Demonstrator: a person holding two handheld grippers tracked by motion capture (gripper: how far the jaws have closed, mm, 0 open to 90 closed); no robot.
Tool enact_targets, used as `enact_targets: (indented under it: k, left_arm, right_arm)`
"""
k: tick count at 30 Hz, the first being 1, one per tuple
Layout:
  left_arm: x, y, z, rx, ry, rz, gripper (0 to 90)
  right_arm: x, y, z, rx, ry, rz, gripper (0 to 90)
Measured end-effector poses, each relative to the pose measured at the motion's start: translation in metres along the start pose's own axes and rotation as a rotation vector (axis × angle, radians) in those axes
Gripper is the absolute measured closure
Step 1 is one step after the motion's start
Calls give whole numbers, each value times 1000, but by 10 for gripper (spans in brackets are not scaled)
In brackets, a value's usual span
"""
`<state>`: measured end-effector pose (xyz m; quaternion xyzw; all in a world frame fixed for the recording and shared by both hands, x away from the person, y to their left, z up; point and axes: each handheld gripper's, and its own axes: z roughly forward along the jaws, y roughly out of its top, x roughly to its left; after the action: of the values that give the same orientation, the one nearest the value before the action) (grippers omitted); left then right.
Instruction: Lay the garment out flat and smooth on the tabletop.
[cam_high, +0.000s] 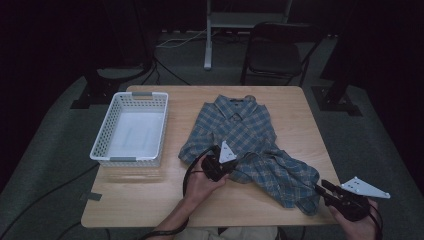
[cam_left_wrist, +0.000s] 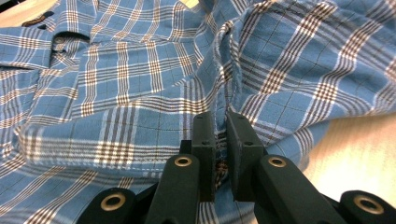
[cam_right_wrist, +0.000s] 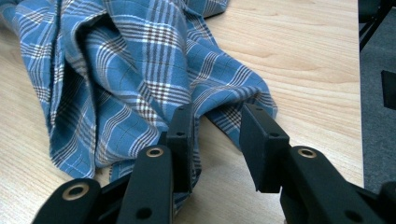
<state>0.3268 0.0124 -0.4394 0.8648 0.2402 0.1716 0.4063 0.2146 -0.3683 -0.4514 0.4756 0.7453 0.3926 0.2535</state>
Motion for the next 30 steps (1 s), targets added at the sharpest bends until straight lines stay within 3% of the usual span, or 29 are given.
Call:
enact_targets:
  k: [7,12,22,30]
  left_arm:
    - [3,-9,-20,-13,4,-3,835]
    - [10,-19,-36,-17,7,-31,837]
    - [15,-35,-60,0,37,-37,838]
    - [27,-55,-74,19,68,-86,838]
  right_arm:
    - [-2,4,-1,-11,-12,1,640]
    - [-4,7,0,-18,-22,1,629]
    - [-7,15,8,-19,-38,-5,610]
    - [-8,18,12,-23,-45,-2,611]
